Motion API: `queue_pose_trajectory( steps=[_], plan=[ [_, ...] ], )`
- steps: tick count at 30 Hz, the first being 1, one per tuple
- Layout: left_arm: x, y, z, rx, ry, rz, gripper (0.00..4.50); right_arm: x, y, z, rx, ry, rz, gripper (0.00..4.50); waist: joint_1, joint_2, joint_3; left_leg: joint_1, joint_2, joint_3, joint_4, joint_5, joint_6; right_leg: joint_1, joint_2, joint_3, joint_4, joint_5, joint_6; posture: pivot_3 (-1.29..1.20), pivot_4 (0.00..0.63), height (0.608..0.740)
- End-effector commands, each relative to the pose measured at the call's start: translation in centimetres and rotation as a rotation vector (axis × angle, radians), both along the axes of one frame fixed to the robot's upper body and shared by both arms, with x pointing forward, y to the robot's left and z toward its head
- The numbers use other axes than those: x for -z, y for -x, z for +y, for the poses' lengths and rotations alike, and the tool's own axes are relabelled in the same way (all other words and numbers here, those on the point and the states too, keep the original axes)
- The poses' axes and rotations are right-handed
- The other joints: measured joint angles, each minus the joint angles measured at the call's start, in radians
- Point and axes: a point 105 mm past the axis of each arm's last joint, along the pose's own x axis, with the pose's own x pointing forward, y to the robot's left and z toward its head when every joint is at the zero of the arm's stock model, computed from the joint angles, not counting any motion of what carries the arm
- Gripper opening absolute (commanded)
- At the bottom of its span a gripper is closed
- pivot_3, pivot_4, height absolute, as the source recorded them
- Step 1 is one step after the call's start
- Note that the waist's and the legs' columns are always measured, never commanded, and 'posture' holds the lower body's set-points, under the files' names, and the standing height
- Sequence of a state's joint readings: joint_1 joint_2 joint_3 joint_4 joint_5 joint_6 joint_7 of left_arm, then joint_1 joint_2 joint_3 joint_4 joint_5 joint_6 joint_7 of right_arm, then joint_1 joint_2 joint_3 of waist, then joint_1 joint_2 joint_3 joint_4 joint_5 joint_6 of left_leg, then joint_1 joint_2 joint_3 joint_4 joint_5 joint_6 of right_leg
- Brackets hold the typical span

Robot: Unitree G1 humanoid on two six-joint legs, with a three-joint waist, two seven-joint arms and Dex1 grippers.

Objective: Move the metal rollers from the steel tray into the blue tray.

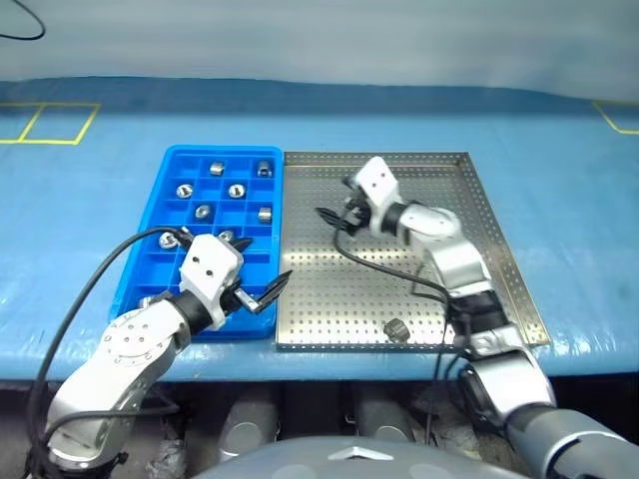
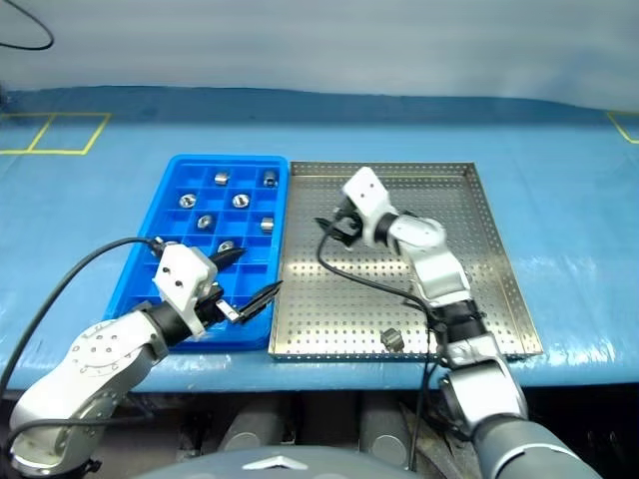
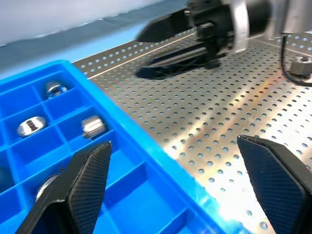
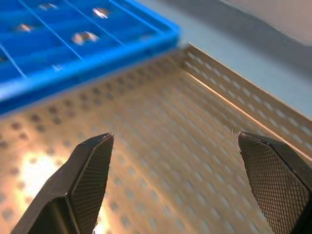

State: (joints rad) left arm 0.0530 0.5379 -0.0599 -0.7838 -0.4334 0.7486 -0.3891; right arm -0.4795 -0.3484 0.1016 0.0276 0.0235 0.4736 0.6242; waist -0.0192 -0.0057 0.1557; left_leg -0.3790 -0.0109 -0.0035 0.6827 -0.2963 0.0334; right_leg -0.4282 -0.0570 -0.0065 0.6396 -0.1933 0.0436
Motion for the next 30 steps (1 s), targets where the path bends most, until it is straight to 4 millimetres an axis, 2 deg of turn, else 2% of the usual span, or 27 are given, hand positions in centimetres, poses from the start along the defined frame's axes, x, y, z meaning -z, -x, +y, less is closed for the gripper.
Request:
queue_pose_trajectory(
  steps=[1,7,14,20,28,30],
  plan=[
    [-0.3,-0.6,-1.4,0.078,0.019,-0.024,4.5,-2.3,2.0,-2.6,0.088,0.01,-0.062,4.3,-0.028,0.0,0.0,0.0,0.001,0.001,0.0,-0.001,0.001,0.0,0.001,0.0,0.0,0.0,0.0,-0.18,0.15,0.74],
    [-0.4,-1.7,-3.4,0.166,0.048,-0.031,4.5,-0.2,4.4,-6.5,0.272,0.018,0.035,4.3,-0.078,0.0,0.0,0.001,0.002,0.002,0.001,-0.003,0.005,0.0,0.003,0.002,0.001,0.0,0.0,-0.26,0.15,0.74],
    [-0.5,-2.0,-4.1,0.183,0.065,-0.037,4.5,3.5,5.0,-8.6,0.424,-0.03,0.168,4.3,-0.122,-0.001,0.0,0.002,0.001,0.006,0.003,-0.002,0.007,0.0,0.005,0.012,0.001,-0.001,0.001,-0.26,0.15,0.74],
    [-0.2,-1.7,-4.1,0.174,0.073,-0.024,4.5,4.2,4.7,-9.4,0.485,-0.082,0.191,4.3,-0.133,-0.001,0.001,0.002,0.001,0.008,0.003,-0.003,0.008,-0.001,0.007,0.016,0.001,0.002,0.008,-0.25,0.15,0.74],
    [-0.2,-1.8,-4.0,0.167,0.072,-0.023,4.5,5.1,4.0,-9.5,0.51,-0.173,0.23,4.3,-0.132,-0.001,0.001,0.002,0.001,0.009,0.003,-0.003,0.009,-0.001,0.007,0.017,0.001,0.003,0.007,-0.24,0.15,0.74],
    [-0.1,-1.8,-4.0,0.165,0.071,-0.023,4.5,5.0,3.9,-9.3,0.504,-0.183,0.232,3.91,-0.132,-0.001,0.001,0.002,0.001,0.009,0.003,-0.003,0.009,-0.001,0.007,0.017,0.001,0.003,0.007,-0.24,0.15,0.74]
  ],
)
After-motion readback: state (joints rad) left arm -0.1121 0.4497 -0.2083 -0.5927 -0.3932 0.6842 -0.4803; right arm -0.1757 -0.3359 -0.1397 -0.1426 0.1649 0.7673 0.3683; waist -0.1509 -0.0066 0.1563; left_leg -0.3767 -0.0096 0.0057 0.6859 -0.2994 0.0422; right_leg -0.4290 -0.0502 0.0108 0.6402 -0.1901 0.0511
